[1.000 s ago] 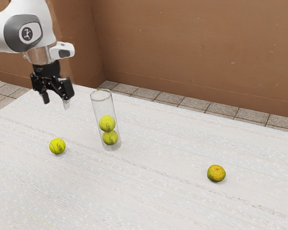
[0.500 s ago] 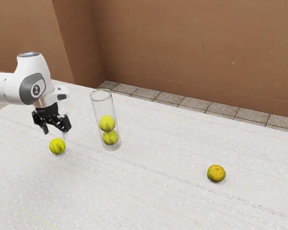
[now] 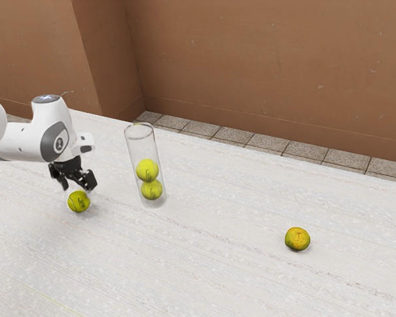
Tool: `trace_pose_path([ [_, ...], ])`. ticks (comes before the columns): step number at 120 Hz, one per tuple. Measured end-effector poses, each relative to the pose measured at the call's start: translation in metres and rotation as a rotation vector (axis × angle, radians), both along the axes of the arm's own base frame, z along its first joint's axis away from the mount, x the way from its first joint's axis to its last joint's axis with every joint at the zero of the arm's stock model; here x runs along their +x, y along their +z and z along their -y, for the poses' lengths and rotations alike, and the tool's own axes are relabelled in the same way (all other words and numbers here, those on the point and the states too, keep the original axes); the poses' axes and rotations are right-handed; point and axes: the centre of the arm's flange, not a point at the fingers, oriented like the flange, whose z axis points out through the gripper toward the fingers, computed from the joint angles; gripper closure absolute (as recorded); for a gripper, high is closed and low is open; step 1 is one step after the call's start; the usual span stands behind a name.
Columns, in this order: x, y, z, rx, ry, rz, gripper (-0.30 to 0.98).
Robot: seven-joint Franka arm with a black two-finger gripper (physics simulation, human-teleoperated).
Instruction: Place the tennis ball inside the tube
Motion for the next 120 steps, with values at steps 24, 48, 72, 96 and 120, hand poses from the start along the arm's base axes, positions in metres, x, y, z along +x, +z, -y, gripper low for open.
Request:
trace_pose_path([
  [24,-0.003,-0.017,-0.008,-0.001,-0.011,-0.022,0.0],
  [48,-0.006,-0.025,-0.007,-0.009,-0.026,-0.042,0.07],
  [72,-0.006,-0.031,-0.006,-0.017,-0.034,-0.053,0.2],
  [96,-0.006,-0.031,-0.006,-0.021,-0.03,-0.049,0.32],
  [120,-0.006,-0.028,-0.006,-0.017,-0.025,-0.043,0.38],
])
